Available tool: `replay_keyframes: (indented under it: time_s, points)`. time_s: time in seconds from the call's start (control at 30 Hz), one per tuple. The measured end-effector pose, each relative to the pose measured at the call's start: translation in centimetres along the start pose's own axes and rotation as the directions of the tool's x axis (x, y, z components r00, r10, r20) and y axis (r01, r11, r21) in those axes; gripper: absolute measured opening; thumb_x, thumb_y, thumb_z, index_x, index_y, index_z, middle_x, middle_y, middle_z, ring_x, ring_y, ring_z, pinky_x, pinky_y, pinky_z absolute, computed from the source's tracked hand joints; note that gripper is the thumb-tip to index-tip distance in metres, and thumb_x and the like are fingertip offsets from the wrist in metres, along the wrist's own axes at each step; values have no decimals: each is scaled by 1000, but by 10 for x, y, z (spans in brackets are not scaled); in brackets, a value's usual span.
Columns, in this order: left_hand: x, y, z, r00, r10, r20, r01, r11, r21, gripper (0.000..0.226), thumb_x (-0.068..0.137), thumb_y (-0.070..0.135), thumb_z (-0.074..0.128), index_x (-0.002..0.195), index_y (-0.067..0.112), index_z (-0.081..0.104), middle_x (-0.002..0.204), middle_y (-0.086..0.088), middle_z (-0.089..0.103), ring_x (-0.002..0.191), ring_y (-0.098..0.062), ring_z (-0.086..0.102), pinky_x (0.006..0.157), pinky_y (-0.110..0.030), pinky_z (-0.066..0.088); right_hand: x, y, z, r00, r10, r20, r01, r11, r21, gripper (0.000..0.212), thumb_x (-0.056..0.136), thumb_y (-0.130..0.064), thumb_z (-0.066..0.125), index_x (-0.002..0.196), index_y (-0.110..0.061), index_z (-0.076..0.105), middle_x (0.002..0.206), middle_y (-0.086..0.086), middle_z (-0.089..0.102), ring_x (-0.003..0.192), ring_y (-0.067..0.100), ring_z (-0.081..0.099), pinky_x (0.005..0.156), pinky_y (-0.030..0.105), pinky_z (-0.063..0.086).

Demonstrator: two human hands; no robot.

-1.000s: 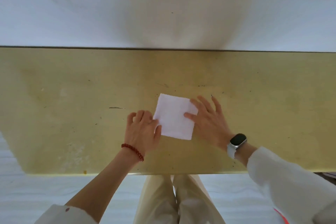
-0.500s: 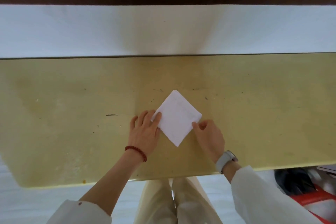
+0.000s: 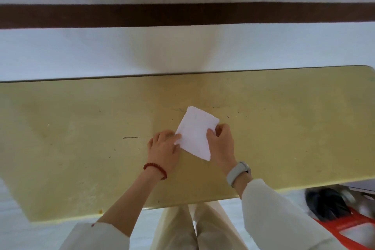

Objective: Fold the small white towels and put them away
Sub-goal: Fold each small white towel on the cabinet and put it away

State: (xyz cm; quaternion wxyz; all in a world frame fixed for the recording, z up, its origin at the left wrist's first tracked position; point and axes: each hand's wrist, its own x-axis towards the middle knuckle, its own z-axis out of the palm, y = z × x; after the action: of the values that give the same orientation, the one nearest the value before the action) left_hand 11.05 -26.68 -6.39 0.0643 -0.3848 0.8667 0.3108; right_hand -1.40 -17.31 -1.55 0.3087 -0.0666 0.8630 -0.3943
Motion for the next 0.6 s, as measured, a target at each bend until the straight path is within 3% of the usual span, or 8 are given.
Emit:
replay_keyframes:
  time_s: [0.07, 0.17, 0.23, 0.3, 0.37, 0.4, 0.47, 0.6]
  points:
    - [3, 5, -17, 989, -138, 47, 145, 922, -359, 36, 95, 18, 44, 130, 18, 50, 137, -3, 44, 125, -19, 40, 107, -33, 28, -7, -16, -6, 983, -157, 99, 163, 985, -49, 7, 92, -15, 46, 93, -12, 40, 70, -6, 43, 55, 8, 38, 47, 16, 28]
    - [6, 12, -43, 940, -299, 165, 298, 483, -823, 39, 96, 18, 44, 134, 10, 42, 136, -5, 47, 119, -16, 45, 98, -28, 32, -21, -43, -14, 893, -365, 264, 403, 908, -109, 4, 94, -15, 42, 93, -13, 39, 61, -6, 40, 49, 8, 35, 42, 18, 27]
    - [-3, 15, -53, 908, -329, 261, 335, 195, -922, 40, 98, 31, 34, 132, 12, 43, 133, -5, 50, 119, -17, 46, 100, -34, 31, -34, -60, -19, 820, -449, 354, 513, 852, -108, 5, 94, -15, 42, 92, -17, 38, 61, -7, 42, 52, 8, 38, 44, 19, 27]
    - [-21, 19, -62, 914, -289, 285, 297, -2, -955, 47, 98, 45, 24, 122, 17, 52, 123, -4, 57, 114, -17, 51, 98, -37, 35, -50, -75, -27, 774, -482, 410, 544, 838, -41, 7, 95, -16, 43, 93, -21, 38, 67, -6, 47, 57, 8, 42, 49, 20, 30]
    - [-48, 20, -70, 937, -246, 248, 209, -172, -963, 52, 96, 52, 22, 105, 18, 61, 101, -2, 66, 96, -18, 58, 85, -35, 42, -66, -80, -35, 751, -476, 457, 505, 861, 67, 7, 95, -16, 42, 95, -21, 38, 75, -1, 54, 61, 13, 47, 53, 24, 37]
    - [-57, 20, -72, 941, -234, 246, 195, -221, -955, 55, 95, 54, 23, 102, 17, 62, 93, -2, 66, 89, -18, 59, 80, -34, 44, -68, -79, -38, 762, -458, 458, 468, 878, 99, 6, 96, -16, 42, 98, -20, 38, 81, 1, 57, 64, 15, 51, 57, 28, 41]
    - [-91, 21, -74, 932, -294, 211, 153, -210, -966, 55, 95, 53, 26, 101, 13, 63, 89, -4, 66, 85, -20, 60, 77, -35, 45, -78, -69, -42, 767, -427, 479, 426, 897, 119, 12, 96, -16, 41, 107, -20, 39, 94, 2, 58, 72, 16, 55, 64, 32, 45]
    - [-178, 20, -60, 855, -518, -2, 34, 61, -998, 17, 94, 18, 49, 99, 9, 62, 82, -2, 62, 68, -11, 61, 60, -24, 50, -112, -40, -33, 731, -366, 576, 416, 908, 48, 32, 97, -17, 40, 128, -12, 42, 108, 2, 53, 93, 18, 52, 77, 29, 39]
